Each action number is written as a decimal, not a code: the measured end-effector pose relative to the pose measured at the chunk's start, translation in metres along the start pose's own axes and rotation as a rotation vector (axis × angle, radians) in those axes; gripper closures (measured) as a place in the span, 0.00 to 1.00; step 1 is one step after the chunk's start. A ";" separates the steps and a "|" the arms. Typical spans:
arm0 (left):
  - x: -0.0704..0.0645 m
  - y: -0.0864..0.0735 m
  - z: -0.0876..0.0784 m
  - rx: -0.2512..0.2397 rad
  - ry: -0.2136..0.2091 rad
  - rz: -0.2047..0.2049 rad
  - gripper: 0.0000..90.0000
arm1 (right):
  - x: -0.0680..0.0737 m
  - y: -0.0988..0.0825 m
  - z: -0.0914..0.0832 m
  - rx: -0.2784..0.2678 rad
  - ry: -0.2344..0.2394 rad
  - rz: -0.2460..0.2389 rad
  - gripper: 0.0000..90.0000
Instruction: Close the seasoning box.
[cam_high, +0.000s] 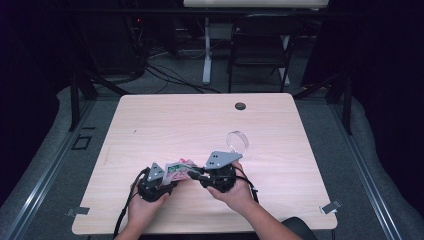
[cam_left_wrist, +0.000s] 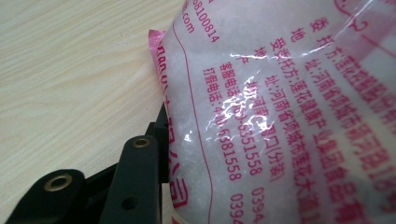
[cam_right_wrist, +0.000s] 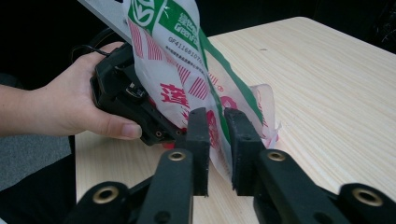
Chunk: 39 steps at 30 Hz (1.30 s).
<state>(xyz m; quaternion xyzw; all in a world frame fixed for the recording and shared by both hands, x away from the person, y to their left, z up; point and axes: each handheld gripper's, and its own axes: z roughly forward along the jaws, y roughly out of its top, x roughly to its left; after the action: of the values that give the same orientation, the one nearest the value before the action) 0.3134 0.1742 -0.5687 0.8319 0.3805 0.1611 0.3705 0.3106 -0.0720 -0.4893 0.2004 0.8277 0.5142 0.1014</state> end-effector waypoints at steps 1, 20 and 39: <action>0.000 0.000 0.000 0.004 -0.001 -0.002 0.70 | 0.000 0.000 -0.001 -0.003 0.003 -0.002 0.85; 0.018 0.011 -0.007 -0.015 0.050 -0.017 0.70 | -0.014 -0.001 -0.032 -0.085 -0.065 0.037 0.72; 0.023 0.042 -0.006 -0.039 0.171 0.130 0.70 | -0.022 -0.023 -0.066 -0.077 -0.198 0.106 0.71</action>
<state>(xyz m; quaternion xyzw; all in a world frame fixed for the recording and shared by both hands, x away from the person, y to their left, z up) 0.3466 0.1758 -0.5335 0.8307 0.3528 0.2625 0.3414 0.3005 -0.1439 -0.4813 0.2894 0.7816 0.5281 0.1629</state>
